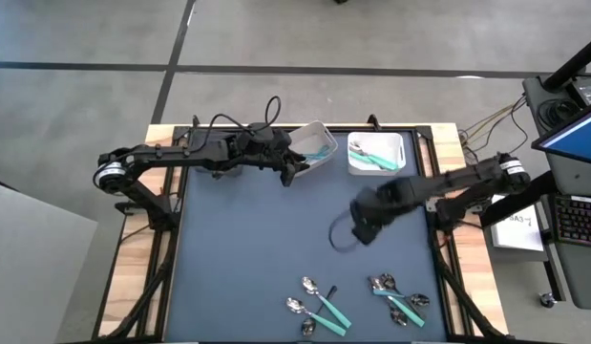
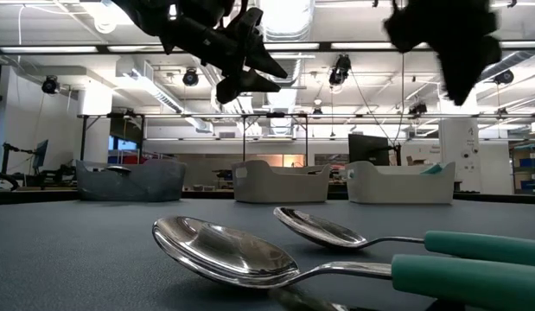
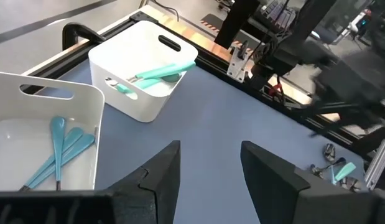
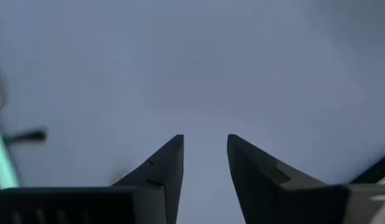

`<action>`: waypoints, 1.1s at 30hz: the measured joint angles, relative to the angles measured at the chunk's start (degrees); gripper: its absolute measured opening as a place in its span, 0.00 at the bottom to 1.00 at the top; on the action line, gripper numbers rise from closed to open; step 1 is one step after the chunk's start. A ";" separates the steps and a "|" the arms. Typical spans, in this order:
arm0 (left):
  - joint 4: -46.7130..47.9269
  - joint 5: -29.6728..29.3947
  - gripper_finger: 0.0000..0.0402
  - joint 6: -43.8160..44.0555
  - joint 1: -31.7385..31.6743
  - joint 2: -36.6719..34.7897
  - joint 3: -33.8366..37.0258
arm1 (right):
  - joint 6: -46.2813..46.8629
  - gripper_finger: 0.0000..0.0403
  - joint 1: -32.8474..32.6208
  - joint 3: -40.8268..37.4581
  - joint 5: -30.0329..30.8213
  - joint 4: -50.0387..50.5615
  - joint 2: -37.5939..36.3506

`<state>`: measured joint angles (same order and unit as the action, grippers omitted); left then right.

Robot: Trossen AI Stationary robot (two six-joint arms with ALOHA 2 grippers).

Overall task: Sort silverware by color (type)
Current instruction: Put the blue spoon into the gray bin

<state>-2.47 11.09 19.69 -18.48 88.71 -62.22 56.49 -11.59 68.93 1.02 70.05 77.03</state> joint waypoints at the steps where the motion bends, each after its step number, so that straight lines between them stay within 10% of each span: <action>1: -0.04 0.00 0.37 -0.07 -0.05 0.00 0.00 | 1.22 0.28 -2.45 -0.02 0.00 -0.05 0.00; 12: -0.09 0.14 0.37 0.01 -0.09 -0.01 0.00 | 8.98 0.21 -20.72 -0.79 0.00 -1.30 0.00; 33: -4.34 7.61 0.37 13.07 4.44 -0.24 0.00 | 0.39 0.21 -26.24 -13.98 -0.07 -21.60 0.00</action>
<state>-6.81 18.70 32.76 -14.04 88.47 -62.22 56.88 -37.83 54.95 0.95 48.45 77.03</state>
